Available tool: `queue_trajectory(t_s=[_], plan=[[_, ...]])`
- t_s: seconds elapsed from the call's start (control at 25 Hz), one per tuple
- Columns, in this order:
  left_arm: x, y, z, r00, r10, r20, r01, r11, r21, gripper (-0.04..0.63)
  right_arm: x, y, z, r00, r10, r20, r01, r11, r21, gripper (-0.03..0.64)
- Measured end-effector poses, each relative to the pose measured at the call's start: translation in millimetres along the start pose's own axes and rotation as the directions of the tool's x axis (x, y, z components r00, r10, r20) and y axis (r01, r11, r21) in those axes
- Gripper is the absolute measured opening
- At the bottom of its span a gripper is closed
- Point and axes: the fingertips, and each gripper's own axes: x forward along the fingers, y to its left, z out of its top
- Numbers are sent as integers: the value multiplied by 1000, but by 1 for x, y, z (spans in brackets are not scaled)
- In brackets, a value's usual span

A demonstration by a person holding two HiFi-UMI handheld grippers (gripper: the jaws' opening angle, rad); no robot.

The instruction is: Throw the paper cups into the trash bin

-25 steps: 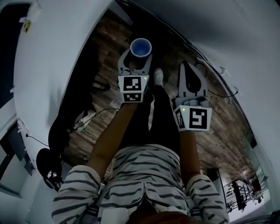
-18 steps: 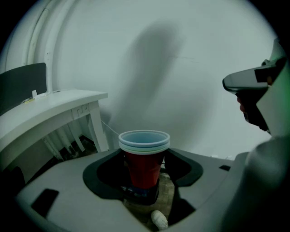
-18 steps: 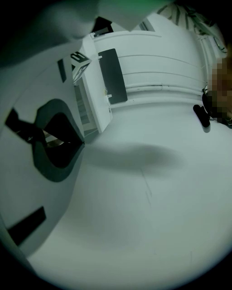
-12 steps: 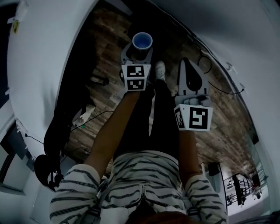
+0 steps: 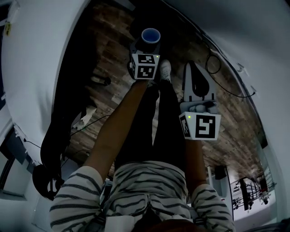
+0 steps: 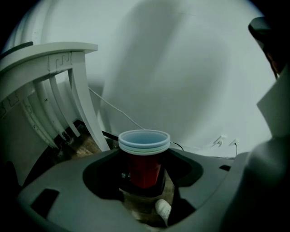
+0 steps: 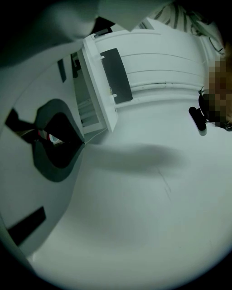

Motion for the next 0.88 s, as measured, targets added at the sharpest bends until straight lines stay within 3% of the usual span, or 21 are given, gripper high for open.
queue_trajectory(t_s=[0.88], plan=[[90,10,-61,993,-9,-117,1,998,-65,298,15,-3,-40,998,24,-63,-25,1000,-8,15]])
